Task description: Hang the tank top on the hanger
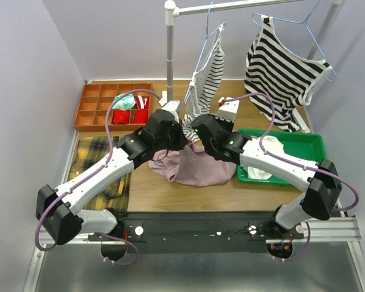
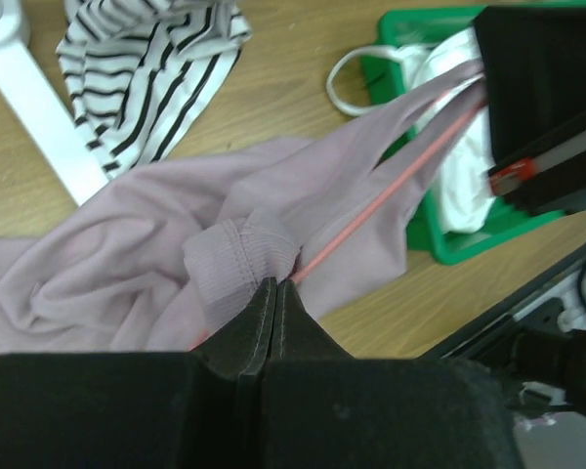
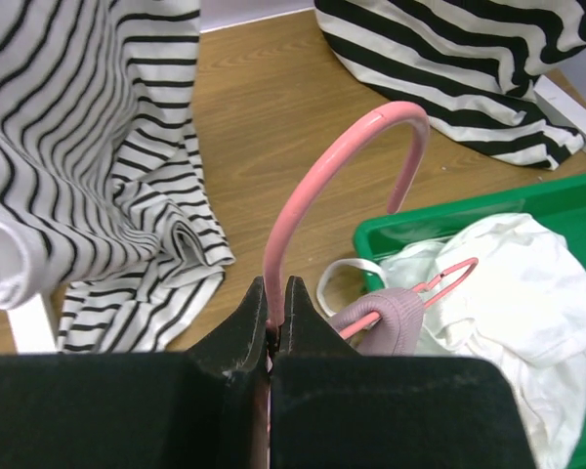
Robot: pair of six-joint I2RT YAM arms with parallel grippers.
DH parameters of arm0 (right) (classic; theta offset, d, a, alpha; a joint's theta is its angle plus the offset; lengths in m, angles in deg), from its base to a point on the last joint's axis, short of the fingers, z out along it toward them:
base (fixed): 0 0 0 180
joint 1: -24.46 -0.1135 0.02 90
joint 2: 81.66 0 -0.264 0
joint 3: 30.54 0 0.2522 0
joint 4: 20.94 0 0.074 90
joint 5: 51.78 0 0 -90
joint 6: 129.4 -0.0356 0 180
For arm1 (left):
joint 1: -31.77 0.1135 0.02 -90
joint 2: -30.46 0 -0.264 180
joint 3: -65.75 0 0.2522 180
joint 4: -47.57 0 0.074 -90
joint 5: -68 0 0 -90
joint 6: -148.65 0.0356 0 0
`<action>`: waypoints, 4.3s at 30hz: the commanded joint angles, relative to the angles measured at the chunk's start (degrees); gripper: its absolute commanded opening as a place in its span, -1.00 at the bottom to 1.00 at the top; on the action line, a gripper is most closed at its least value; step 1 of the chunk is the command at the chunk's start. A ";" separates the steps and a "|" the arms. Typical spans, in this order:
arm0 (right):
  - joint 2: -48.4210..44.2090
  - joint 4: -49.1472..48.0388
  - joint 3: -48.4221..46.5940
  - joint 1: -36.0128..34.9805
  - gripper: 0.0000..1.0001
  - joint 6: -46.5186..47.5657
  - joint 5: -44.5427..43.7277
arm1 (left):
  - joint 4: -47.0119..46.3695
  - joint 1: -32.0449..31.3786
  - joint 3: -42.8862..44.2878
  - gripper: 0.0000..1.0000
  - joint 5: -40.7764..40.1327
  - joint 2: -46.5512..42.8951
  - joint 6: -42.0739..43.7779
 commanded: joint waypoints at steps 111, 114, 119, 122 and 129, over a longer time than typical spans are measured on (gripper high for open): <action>0.01 5.15 -11.26 -2.33 -0.99 11.64 5.92 | -38.24 -6.57 -26.66 -0.95 2.62 -15.85 17.54; 0.19 5.33 -11.88 -2.33 -0.99 11.64 6.70 | -38.77 -6.48 -27.10 -1.00 2.88 -15.85 17.45; -0.69 4.80 -12.14 -2.33 -0.83 13.21 11.26 | -42.45 -6.57 -29.73 -1.00 2.09 -17.16 17.28; -2.45 2.96 -11.09 -2.33 -0.55 14.79 15.30 | -45.00 -6.48 -31.23 -1.00 2.09 -18.39 17.28; -4.65 2.69 -9.94 -2.33 0.26 16.29 25.07 | -47.20 -6.65 -32.63 -1.00 2.09 -18.75 17.19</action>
